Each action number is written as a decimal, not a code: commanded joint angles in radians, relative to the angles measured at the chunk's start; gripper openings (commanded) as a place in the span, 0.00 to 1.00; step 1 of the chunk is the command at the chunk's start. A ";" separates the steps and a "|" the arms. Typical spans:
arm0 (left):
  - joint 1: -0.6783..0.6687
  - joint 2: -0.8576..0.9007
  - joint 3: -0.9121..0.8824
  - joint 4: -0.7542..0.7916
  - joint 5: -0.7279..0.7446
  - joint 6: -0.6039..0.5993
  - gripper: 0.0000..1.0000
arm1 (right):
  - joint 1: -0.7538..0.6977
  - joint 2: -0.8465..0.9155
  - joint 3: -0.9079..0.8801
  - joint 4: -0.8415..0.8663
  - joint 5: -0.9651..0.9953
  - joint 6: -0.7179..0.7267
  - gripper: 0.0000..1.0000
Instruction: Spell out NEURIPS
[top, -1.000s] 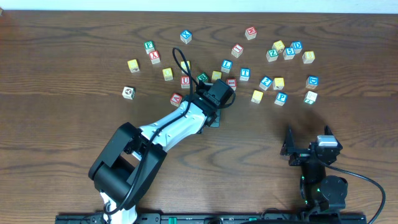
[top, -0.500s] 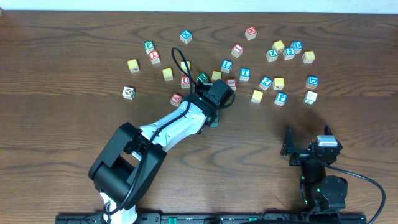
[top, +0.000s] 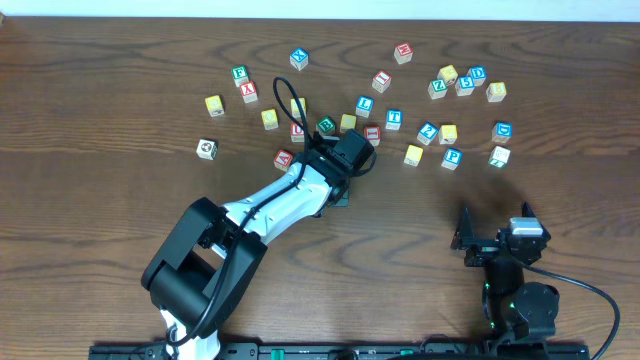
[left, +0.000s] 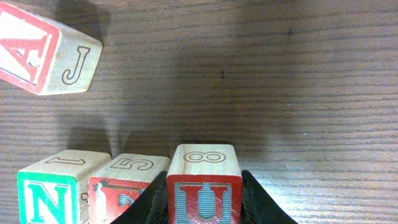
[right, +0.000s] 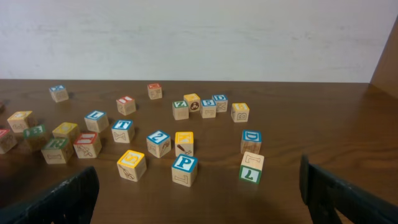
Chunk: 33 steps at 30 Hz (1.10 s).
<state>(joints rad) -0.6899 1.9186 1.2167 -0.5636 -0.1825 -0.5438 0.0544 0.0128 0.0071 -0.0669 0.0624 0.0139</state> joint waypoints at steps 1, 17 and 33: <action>0.003 0.022 -0.033 -0.025 0.017 -0.015 0.08 | -0.007 -0.004 -0.002 -0.004 -0.002 -0.008 0.99; 0.004 0.022 -0.033 -0.014 0.005 -0.016 0.08 | -0.007 -0.004 -0.002 -0.004 -0.002 -0.008 0.99; 0.004 0.022 -0.033 -0.010 -0.040 -0.019 0.08 | -0.007 -0.004 -0.002 -0.004 -0.002 -0.008 0.99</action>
<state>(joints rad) -0.6899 1.9186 1.2167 -0.5652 -0.1913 -0.5529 0.0544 0.0128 0.0071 -0.0669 0.0624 0.0139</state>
